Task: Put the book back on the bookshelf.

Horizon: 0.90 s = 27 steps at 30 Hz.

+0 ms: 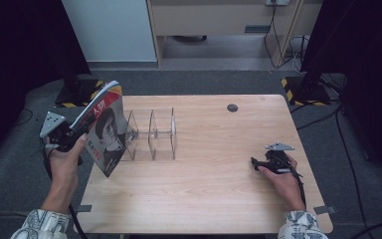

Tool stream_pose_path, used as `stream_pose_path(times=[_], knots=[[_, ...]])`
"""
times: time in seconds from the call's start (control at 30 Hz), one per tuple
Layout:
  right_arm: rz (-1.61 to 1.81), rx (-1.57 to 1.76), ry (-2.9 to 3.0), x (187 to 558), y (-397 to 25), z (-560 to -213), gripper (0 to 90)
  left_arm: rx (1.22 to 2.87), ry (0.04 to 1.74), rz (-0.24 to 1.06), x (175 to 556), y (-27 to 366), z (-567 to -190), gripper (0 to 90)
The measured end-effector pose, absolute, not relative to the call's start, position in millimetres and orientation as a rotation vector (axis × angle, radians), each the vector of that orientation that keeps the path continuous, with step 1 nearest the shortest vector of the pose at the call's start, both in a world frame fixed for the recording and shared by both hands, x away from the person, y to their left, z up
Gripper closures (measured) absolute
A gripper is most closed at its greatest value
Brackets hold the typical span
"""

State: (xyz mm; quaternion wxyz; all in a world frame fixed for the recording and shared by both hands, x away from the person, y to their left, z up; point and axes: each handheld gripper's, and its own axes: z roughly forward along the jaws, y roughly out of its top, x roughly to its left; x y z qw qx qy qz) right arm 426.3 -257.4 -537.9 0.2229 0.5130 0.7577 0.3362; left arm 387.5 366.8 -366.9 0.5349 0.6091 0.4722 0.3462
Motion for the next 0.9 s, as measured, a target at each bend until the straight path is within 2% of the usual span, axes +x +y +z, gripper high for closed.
stream_pose_path(times=[0.6, 0.9], knots=[[0.928, 1.416, 2.091, 426.4, -257.4, -538.0, 22.2, 1.477, 1.12, 0.831, 387.2, 364.0, -366.6, 76.8], [0.928, 1.417, 2.092, 426.4, -257.4, -537.9, 22.2, 1.479, 1.131, 0.835, 387.0, 364.3, -366.8, 67.4]])
